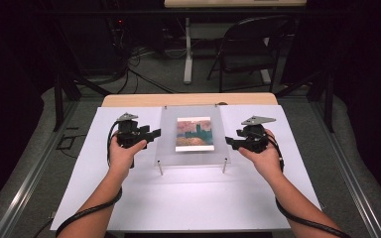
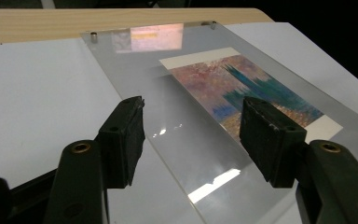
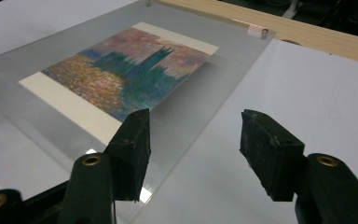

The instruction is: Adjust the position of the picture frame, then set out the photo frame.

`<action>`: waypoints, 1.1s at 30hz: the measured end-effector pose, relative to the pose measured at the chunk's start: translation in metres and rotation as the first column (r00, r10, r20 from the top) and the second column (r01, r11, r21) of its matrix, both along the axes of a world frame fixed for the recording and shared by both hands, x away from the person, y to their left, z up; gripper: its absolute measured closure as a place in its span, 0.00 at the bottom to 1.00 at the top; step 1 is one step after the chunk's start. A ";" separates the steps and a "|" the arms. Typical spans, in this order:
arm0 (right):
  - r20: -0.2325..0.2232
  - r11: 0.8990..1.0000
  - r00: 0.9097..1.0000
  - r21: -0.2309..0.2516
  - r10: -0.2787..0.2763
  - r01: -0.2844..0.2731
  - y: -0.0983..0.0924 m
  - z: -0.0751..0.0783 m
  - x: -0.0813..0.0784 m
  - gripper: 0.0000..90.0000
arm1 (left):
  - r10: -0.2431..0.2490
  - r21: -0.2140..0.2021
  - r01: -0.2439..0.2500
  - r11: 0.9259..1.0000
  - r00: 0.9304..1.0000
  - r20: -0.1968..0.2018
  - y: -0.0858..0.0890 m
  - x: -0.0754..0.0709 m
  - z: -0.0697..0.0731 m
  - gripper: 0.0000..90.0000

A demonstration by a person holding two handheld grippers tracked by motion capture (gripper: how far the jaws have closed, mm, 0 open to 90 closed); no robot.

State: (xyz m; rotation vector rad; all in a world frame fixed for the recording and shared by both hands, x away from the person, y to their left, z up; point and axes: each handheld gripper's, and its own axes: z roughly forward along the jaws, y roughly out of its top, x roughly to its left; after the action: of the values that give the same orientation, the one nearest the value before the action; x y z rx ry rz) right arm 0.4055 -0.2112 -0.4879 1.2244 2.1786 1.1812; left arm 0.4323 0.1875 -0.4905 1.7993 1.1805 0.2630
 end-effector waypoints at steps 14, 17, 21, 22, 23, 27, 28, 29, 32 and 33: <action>-0.048 0.997 0.998 0.061 -0.036 0.039 0.000 -0.012 0.029 0.46 | -0.008 0.006 0.008 1.000 1.000 -0.025 -0.020 0.023 -0.009 0.44; -0.056 0.998 0.998 0.056 -0.035 0.038 0.002 -0.016 0.036 0.46 | -0.003 0.004 0.004 1.000 0.999 -0.046 -0.022 0.028 -0.014 0.44; -0.062 0.998 0.997 0.057 -0.036 0.040 0.005 -0.018 0.043 0.46 | 0.010 0.008 -0.009 1.000 0.998 -0.062 -0.022 0.037 -0.020 0.43; -0.065 0.997 0.997 0.061 -0.040 0.044 0.006 -0.018 0.045 0.46 | 0.016 0.011 -0.015 1.000 0.998 -0.064 -0.023 0.039 -0.021 0.43; -0.061 0.997 0.997 0.064 -0.041 0.045 0.006 -0.018 0.048 0.46 | 0.019 0.014 -0.018 1.000 0.997 -0.069 -0.023 0.041 -0.022 0.43; -0.067 0.995 0.996 0.075 -0.054 0.059 0.008 -0.017 0.057 0.44 | 0.031 0.034 -0.028 0.999 0.996 -0.084 -0.024 0.050 -0.025 0.42; -0.067 0.995 0.996 0.078 -0.054 0.059 0.008 -0.017 0.059 0.44 | 0.031 0.025 -0.029 0.999 0.995 -0.090 -0.024 0.052 -0.026 0.42; -0.066 0.995 0.996 0.080 -0.056 0.061 0.009 -0.017 0.062 0.43 | 0.035 0.018 -0.033 0.999 0.995 -0.094 -0.024 0.054 -0.026 0.42; -0.081 0.993 0.995 0.094 -0.061 0.069 0.011 -0.019 0.069 0.43 | 0.043 0.011 -0.042 0.999 0.993 -0.107 -0.024 0.059 -0.029 0.41; -0.085 0.993 0.995 0.096 -0.059 0.067 0.011 -0.020 0.071 0.42 | 0.046 0.011 -0.045 0.999 0.993 -0.112 -0.025 0.060 -0.030 0.41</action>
State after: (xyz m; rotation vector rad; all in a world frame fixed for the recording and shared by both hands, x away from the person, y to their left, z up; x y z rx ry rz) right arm 0.4767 -0.1998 -0.5080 1.3951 2.1448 1.2459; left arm 0.4924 0.1629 -0.5204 1.8161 1.3024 0.1950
